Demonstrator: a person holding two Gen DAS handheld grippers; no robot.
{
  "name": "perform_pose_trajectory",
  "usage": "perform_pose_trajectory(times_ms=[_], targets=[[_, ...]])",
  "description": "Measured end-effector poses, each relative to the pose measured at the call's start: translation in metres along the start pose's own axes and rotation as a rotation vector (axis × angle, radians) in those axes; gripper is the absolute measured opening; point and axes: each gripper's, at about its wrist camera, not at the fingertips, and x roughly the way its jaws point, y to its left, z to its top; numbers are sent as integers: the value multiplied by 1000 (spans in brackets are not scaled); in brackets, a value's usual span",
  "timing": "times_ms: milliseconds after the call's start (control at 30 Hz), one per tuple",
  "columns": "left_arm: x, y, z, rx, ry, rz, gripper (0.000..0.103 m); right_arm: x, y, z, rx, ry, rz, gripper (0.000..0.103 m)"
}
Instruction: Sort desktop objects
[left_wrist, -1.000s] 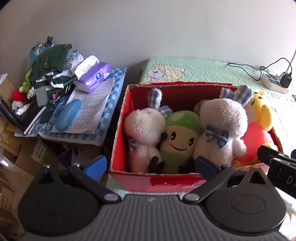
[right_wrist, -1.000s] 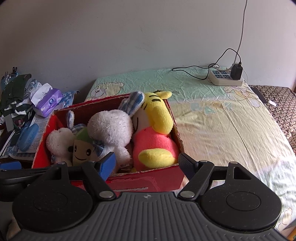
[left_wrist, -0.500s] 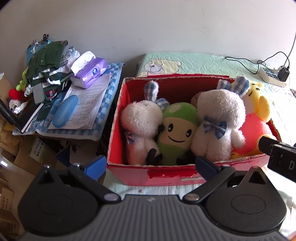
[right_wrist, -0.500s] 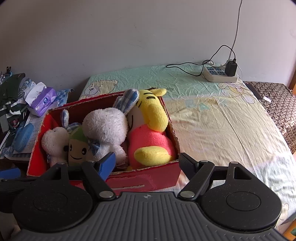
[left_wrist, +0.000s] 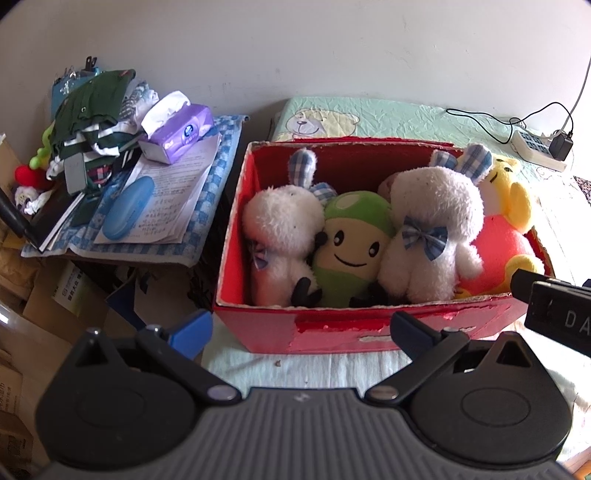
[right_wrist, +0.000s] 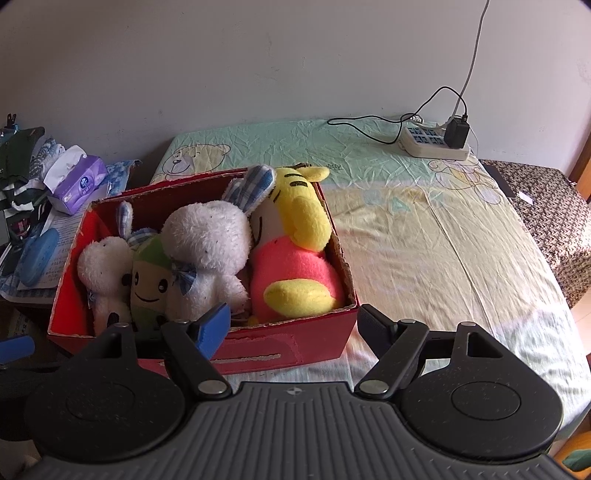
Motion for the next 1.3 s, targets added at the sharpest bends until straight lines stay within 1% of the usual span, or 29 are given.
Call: perform_pose_trajectory(times_ms=[300, 500, 667, 833, 1000, 1100, 1200, 1300], targets=[[-7, 9, -4, 10, -8, 1, 102, -7, 9, 1, -47, 10, -25, 78], [-10, 12, -7, 20, -5, -12, 102, -11, 9, -3, -36, 14, -42, 78], [-14, 15, -7, 16, -17, -7, 102, -13, 4, -3, -16, 18, -46, 78], [-14, 13, -9, 5, -18, -2, 102, -12, 2, -3, -7, 23, -26, 78], [-12, 10, -11, -18, -6, 2, 102, -6, 5, -1, -30, 30, -6, 78], [-11, 9, -10, -31, -4, 24, 102, -3, 8, 0, -56, 29, 5, 78], [-9, 10, -9, -54, 2, 27, 102, -1, 5, 1, -68, 28, 17, 78], [-9, 7, -7, -53, 0, 36, 102, 1, 0, 2, -69, 31, 18, 78]])
